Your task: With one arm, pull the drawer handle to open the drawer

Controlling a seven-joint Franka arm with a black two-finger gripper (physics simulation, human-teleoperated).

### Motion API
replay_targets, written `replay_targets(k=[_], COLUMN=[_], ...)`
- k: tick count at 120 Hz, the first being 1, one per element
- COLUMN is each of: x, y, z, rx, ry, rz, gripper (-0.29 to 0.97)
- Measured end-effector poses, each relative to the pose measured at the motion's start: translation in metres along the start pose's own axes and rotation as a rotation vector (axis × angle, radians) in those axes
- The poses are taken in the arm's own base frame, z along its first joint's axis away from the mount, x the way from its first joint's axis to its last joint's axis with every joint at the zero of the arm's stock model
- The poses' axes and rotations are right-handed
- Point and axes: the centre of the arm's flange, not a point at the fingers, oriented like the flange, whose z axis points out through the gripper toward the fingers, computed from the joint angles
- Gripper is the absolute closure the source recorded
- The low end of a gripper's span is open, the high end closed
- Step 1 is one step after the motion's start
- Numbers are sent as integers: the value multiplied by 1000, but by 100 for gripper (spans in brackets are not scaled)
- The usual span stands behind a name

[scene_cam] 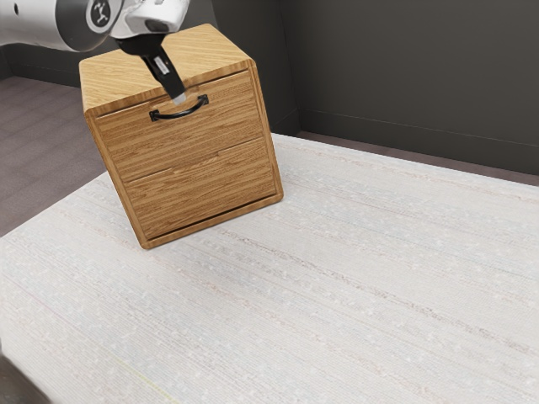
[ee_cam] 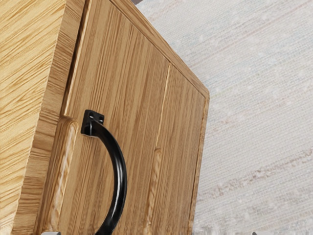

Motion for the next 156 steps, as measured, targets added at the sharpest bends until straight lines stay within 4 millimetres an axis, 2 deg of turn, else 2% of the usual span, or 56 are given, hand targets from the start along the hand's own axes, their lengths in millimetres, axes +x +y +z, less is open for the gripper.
replay_targets(k=[10,25,45,97,121,142,156], x=[5,25,35,24,11,10,12], y=[5,19,23,6,-11,-13,-12], z=[7,33,53,70,83,85,93], rx=[-3,-15,-9,6,11,15,13], ry=[-12,-11,-3,-15,-30,-31,-34], rz=[24,72,100,99,77,80,86], gripper=[25,26,27,28,32,36,37])
